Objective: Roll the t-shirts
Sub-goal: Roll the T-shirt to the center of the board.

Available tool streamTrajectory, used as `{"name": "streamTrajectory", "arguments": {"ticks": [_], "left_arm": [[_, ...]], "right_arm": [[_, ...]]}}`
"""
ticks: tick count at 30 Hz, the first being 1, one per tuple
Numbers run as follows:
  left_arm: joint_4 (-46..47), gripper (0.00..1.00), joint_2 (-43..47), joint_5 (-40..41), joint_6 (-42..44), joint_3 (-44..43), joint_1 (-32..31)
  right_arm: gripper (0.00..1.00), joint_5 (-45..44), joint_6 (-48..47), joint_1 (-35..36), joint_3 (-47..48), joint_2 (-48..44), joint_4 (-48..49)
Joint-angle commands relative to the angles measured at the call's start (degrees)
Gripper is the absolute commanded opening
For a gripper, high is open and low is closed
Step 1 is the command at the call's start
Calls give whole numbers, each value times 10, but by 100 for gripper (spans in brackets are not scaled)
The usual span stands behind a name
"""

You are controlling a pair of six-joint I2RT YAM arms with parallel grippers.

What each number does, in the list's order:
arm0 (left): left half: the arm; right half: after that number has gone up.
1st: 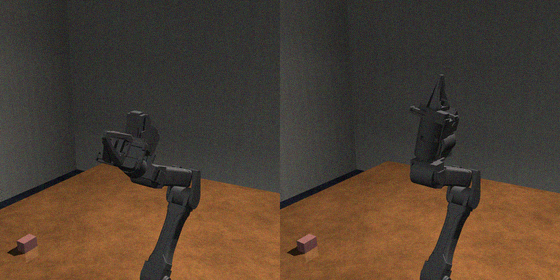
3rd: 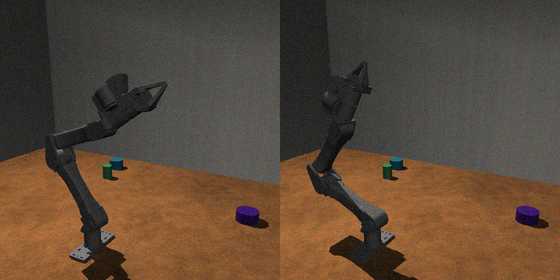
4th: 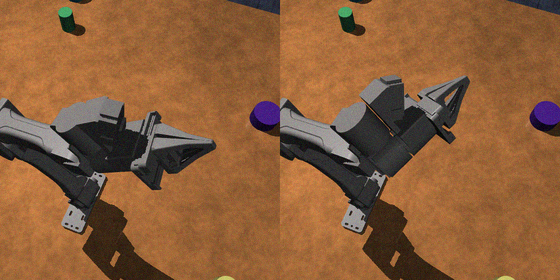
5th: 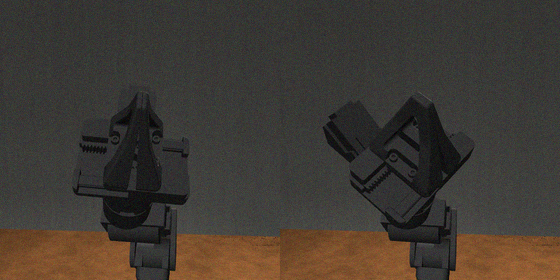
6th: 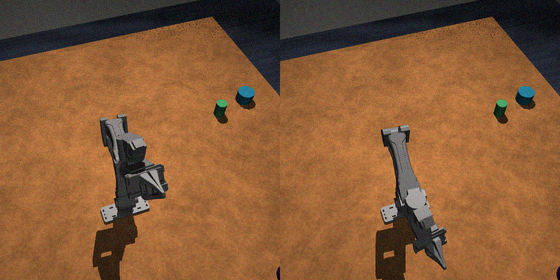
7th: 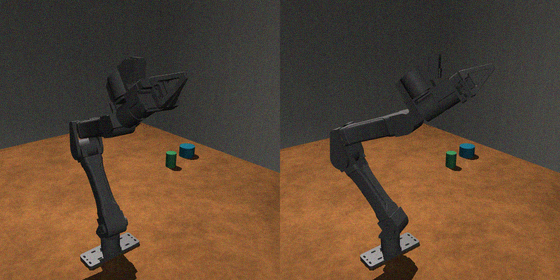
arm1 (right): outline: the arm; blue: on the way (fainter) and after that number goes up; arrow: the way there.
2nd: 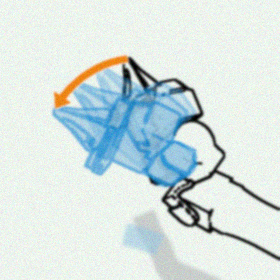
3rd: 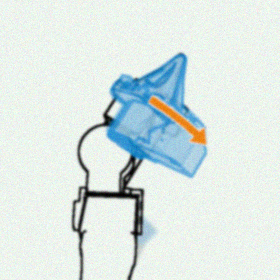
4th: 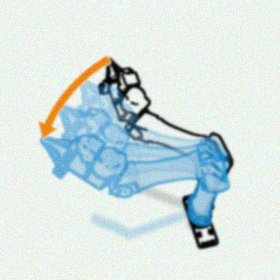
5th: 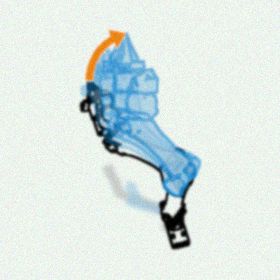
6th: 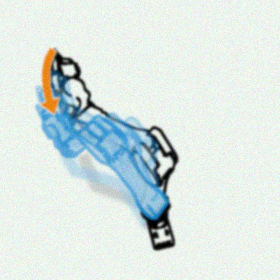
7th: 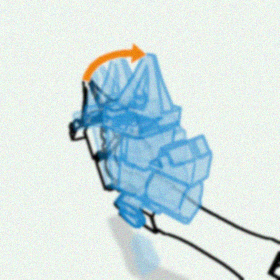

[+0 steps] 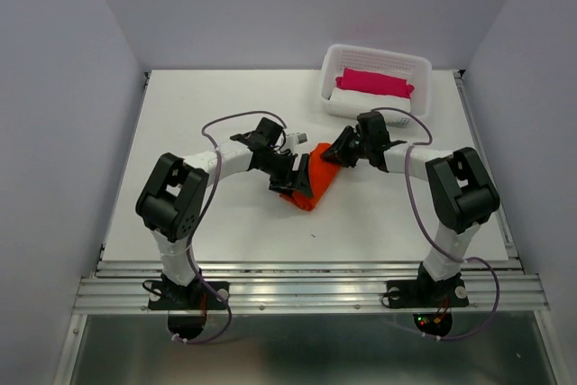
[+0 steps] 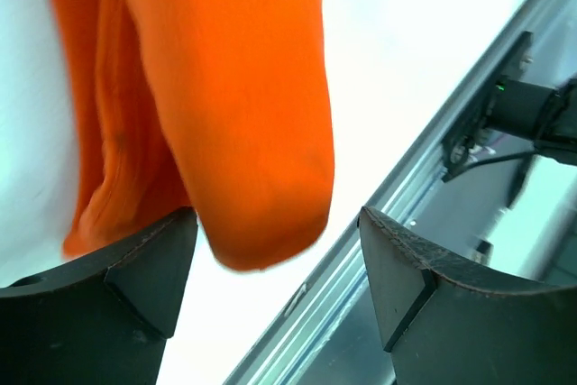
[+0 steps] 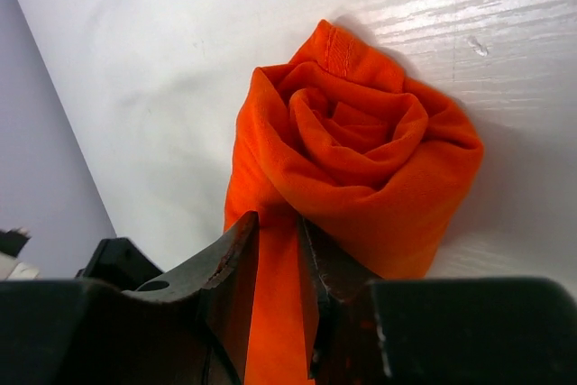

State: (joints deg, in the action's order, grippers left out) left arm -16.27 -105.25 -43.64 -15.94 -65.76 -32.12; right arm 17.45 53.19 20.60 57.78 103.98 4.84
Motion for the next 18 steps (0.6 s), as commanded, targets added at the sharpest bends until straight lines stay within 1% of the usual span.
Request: {"name": "streamTrajectory", "arguments": {"ticks": [1, 5, 6, 9, 12, 15, 17, 18], "left_arm": [[-63, 83, 66, 80, 20, -24, 2], [-99, 83, 120, 129, 18, -15, 9], [-104, 83, 128, 130, 18, -16, 13], [-114, 80, 164, 166, 10, -14, 27], [-110, 77, 183, 189, -1, -17, 28], [-66, 71, 206, 173, -30, -6, 27], [-17, 65, 212, 137, -53, 12, 25], [14, 60, 212, 126, -62, 24, 23]], "right_arm": [[29, -15, -3, -4, 30, 21, 10], [29, -17, -5, 1, 42, 33, 5], [29, -17, -4, 1, 44, 35, 4], [29, -21, -3, 7, 54, 46, 3], [29, -25, 1, 12, 60, 55, -1], [29, -36, 8, 17, 67, 61, -4], [30, -40, 16, 23, 70, 68, -6], [30, -42, 20, 23, 73, 70, -7]]}}
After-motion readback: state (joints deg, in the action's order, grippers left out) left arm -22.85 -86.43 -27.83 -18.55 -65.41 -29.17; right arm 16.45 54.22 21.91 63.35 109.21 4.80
